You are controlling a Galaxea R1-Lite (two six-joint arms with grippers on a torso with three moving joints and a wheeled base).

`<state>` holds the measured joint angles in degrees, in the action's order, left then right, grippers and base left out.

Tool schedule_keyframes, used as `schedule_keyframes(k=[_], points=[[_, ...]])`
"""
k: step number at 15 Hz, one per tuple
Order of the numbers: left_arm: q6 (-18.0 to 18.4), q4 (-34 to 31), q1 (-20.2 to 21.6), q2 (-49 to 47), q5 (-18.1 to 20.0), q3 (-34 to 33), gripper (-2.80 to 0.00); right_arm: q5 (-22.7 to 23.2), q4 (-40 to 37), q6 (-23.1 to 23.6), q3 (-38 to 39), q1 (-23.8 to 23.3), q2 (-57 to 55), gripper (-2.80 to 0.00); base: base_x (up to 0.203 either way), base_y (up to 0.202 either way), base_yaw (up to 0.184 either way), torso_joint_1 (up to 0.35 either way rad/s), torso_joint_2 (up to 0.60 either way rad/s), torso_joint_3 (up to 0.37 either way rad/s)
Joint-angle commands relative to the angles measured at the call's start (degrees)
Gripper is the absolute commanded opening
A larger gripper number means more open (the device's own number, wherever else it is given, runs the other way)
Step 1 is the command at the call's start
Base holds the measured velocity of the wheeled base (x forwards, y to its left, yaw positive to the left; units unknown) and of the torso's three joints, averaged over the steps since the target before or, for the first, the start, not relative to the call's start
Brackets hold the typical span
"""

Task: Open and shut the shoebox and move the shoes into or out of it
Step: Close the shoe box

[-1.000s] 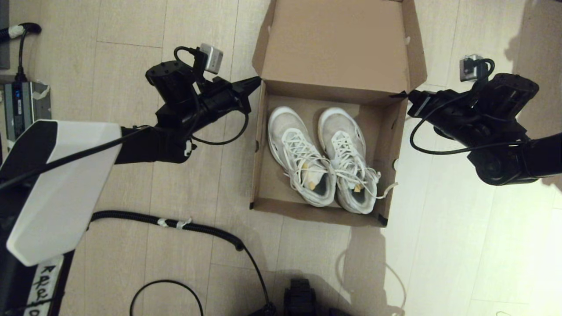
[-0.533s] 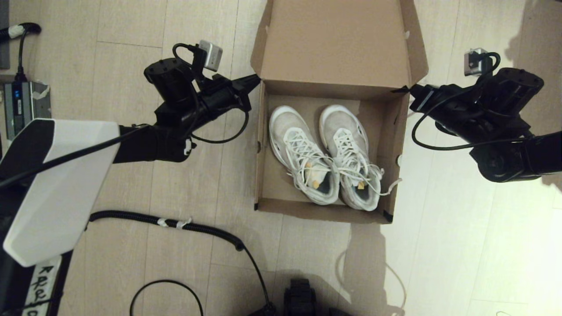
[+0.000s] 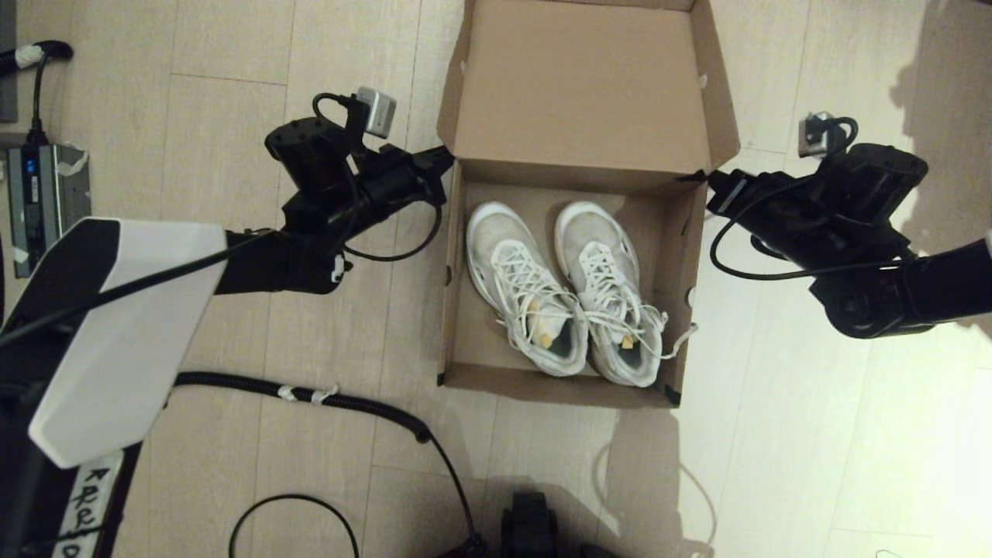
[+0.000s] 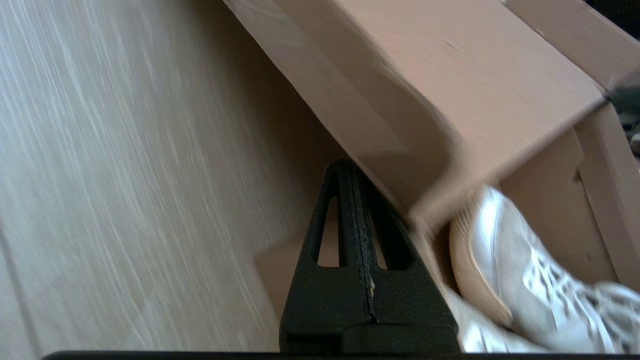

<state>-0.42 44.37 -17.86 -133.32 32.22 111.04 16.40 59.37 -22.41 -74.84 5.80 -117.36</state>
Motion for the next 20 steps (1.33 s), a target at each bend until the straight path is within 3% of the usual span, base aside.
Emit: schedule_keyframes(k=[1, 4, 7, 11, 13, 20], points=[[-1.32, 0.88, 0.1, -2.34, -0.39, -0.08, -2.8, -0.25, 0.13, -0.6, -0.63, 1.39, -2.9, -2.8, 0.0, 0.0, 0.0, 0.0, 0.0, 0.0], [-5.35, 2.58, -0.6, -3.69, -2.85, -0.32, -2.8, -0.66, 0.12, -2.22, -0.91, 2.63, -3.93, -2.8, 0.0, 0.0, 0.0, 0.0, 0.0, 0.0], [-8.66, 3.43, -1.48, -3.31, -4.98, -4.98, -2.8, -2.13, 0.05, -2.29, 0.94, 2.72, -3.11, -2.8, 0.0, 0.0, 0.0, 0.0, 0.0, 0.0], [-9.53, 8.88, -1.71, -0.22, -5.46, -18.97, -2.8, -3.06, 0.13, -2.29, 6.64, 2.64, -0.71, -2.8, 0.0, 0.0, 0.0, 0.0, 0.0, 0.0], [-9.53, 14.6, -1.74, 1.92, -5.59, -25.54, -2.8, -3.56, 0.13, -2.23, 7.02, 2.43, 0.72, -2.8, 0.0, 0.0, 0.0, 0.0, 0.0, 0.0], [-9.08, 15.41, -1.32, 4.67, -6.29, -22.55, -2.8, -5.09, -3.1, -2.03, 7.96, 2.19, 6.58, -2.8, 0.0, 0.0, 0.0, 0.0, 0.0, 0.0]])
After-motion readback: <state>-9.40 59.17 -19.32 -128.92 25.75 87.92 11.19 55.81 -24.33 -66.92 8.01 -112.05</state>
